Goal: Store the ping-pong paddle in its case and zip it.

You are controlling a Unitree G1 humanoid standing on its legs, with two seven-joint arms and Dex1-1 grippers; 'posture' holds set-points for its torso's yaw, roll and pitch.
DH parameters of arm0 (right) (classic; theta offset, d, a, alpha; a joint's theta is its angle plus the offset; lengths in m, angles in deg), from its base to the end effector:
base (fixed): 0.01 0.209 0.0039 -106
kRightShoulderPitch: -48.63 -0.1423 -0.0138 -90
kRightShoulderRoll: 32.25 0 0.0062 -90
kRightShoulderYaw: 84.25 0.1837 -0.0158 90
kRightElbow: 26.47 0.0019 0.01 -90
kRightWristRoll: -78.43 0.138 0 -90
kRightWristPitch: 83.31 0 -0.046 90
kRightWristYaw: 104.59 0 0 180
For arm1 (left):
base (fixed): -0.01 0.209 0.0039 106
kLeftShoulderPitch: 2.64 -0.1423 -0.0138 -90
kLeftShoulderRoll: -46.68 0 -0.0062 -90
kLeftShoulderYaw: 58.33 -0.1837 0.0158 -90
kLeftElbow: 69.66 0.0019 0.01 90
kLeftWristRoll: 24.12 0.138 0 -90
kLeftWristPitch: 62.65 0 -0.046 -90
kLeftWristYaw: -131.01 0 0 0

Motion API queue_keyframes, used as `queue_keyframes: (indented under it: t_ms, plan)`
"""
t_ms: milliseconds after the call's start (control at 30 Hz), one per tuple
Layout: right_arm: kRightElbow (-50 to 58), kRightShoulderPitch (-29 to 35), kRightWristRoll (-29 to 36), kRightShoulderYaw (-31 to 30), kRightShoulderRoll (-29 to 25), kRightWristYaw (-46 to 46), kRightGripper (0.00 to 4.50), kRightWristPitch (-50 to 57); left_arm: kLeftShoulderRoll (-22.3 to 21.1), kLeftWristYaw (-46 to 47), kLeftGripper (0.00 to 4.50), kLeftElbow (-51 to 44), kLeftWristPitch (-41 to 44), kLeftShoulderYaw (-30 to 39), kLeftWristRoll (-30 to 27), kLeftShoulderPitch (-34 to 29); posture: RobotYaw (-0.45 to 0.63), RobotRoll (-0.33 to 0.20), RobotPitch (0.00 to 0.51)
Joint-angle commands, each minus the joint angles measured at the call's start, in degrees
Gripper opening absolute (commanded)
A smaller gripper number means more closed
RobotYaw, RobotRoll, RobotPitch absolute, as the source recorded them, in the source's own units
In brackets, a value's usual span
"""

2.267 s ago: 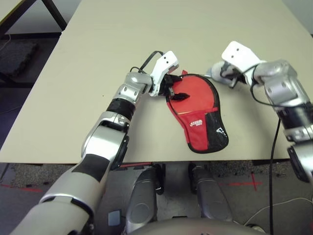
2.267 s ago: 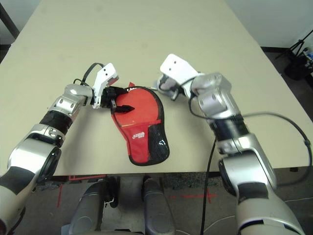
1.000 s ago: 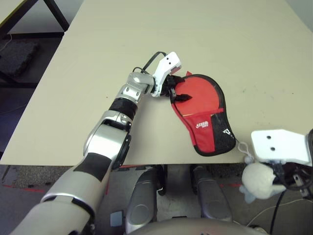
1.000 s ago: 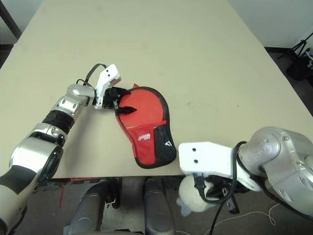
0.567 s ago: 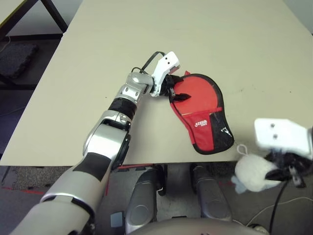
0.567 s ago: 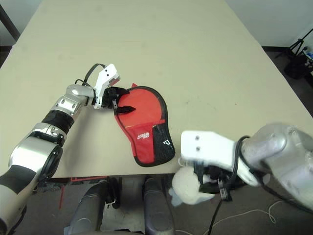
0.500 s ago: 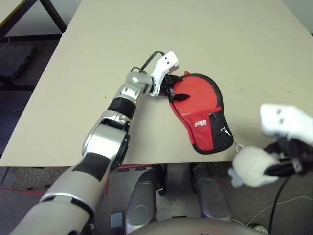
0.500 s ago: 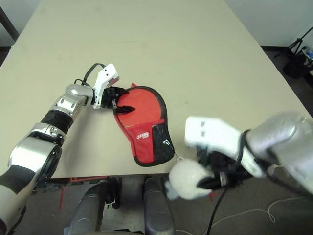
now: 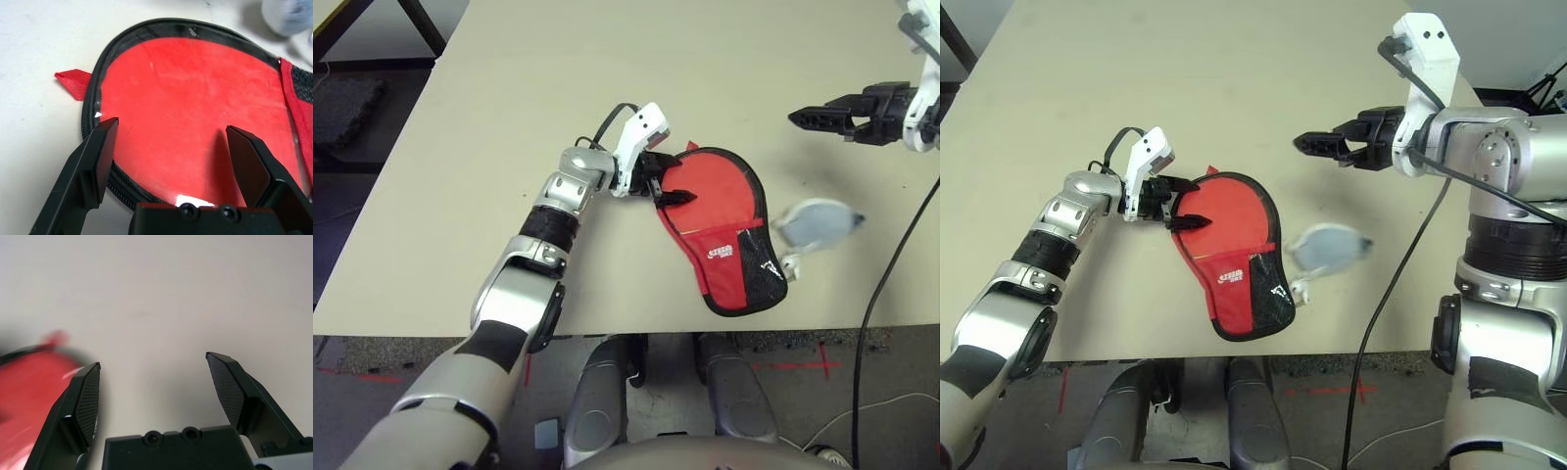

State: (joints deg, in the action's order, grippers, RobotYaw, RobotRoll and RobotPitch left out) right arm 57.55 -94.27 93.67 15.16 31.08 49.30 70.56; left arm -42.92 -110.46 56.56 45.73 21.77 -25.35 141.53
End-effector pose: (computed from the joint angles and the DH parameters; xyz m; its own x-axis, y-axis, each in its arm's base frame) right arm 0.2849 -0.2666 0.2825 0.9603 0.1385 -0.2421 -0.1765 0.9738 -0.1432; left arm 0.3524 0.1374 0.1739 0.3752 -0.8551 -0.3578 0.9269 0.3469 0.1430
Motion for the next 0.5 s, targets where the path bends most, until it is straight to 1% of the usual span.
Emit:
queue_keyframes:
  t_ms: [33, 133, 267, 367, 500]
  plan:
    - [1.09, 4.43, -3.74, 6.72, 3.98, 10.32, 4.46, -8.82, 0.87, 4.85, 4.50, -2.67, 2.28, 1.55, -1.21, -3.21, -0.09, 0.000, 0.264]
    - [1.72, 7.64, -3.58, 9.46, 6.58, 13.01, 4.46, -13.42, 1.65, 9.23, 4.50, -3.58, 1.12, 3.94, -2.45, -3.45, -0.08, 0.000, 0.264]
    - [0.09, 11.09, -3.28, 12.90, 8.71, 15.72, 4.46, -20.63, 2.17, 18.05, 4.50, -1.23, -2.13, 9.06, -3.72, -2.97, -0.07, 0.000, 0.263]
    - [-1.48, 13.05, -3.20, 13.80, 9.22, 16.38, 4.46, -24.16, 2.50, 25.70, 4.50, 0.95, -5.01, 13.07, -4.56, -2.93, -0.06, 0.000, 0.263]
    - [-3.43, 14.62, -3.05, 14.82, 10.43, 17.88, 4.46, -28.95, 1.88, 34.93, 4.50, 3.58, -11.06, 17.45, -4.57, -4.58, -0.06, 0.000, 0.265]
